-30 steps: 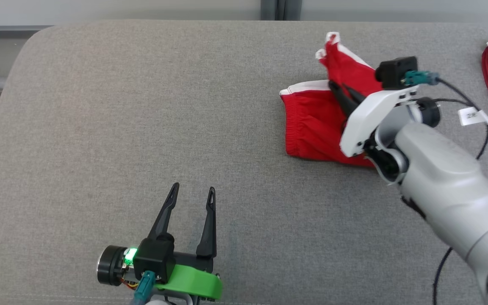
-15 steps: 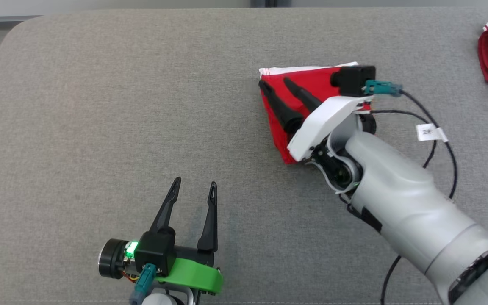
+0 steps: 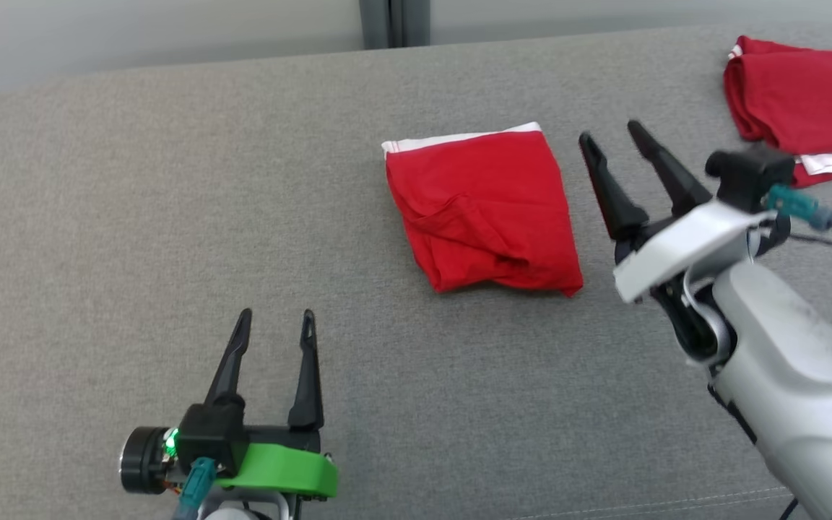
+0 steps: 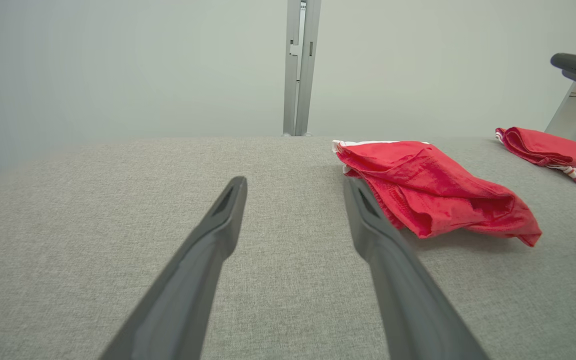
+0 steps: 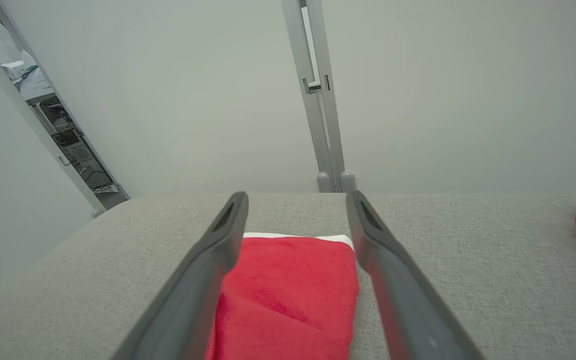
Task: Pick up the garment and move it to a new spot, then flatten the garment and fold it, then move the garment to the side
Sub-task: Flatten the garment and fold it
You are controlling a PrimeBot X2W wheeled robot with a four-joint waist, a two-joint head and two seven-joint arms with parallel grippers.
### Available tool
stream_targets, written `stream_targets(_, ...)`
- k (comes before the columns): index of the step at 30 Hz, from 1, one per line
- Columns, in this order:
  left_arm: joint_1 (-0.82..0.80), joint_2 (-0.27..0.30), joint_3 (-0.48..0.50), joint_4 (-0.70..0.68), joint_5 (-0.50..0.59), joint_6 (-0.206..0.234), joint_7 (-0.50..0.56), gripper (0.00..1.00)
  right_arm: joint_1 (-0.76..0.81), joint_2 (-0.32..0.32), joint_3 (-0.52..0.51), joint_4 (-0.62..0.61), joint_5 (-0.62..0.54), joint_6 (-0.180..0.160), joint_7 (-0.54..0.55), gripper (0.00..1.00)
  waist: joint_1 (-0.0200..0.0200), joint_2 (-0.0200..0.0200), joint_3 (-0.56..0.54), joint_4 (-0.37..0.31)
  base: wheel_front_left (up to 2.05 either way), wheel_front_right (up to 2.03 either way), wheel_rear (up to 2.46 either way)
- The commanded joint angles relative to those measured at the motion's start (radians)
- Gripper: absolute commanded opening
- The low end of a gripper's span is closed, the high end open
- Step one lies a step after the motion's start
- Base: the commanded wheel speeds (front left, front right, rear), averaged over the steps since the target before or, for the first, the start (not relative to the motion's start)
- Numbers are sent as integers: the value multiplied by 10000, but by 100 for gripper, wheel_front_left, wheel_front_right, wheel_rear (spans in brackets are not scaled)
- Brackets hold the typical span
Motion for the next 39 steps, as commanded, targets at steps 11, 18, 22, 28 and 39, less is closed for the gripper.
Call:
stream_targets(11, 687, 34, 445, -204, 152, -194, -26, 100, 2009, 512, -901, -401, -2673, 4, -25, 38, 0, -1, -818, -196, 0, 0, 0)
stream_targets(18, 628, 34, -21, -323, 202, -72, -24, 100, 1200, 124, -85, 973, -2283, 4, -26, 0, 0, -1, -595, 973, 0, 0, 0)
stream_targets(22, 485, 34, -274, -332, 64, 21, -24, 100, 427, -248, 914, 1992, -1852, 3, 18, 0, 0, -1, -346, 1649, 0, 0, 0)
stream_targets(28, 186, 34, -678, -255, -227, 105, -15, 100, -593, -1019, 3144, 2678, -538, 3, 340, 0, 0, -1, 91, 2483, 0, 0, 0)
stream_targets(39, -68, 34, -893, -60, -389, 249, -15, 100, -985, -1143, 5744, 2497, 1607, 4, 401, 0, 0, -1, 121, 2662, 0, 0, 0)
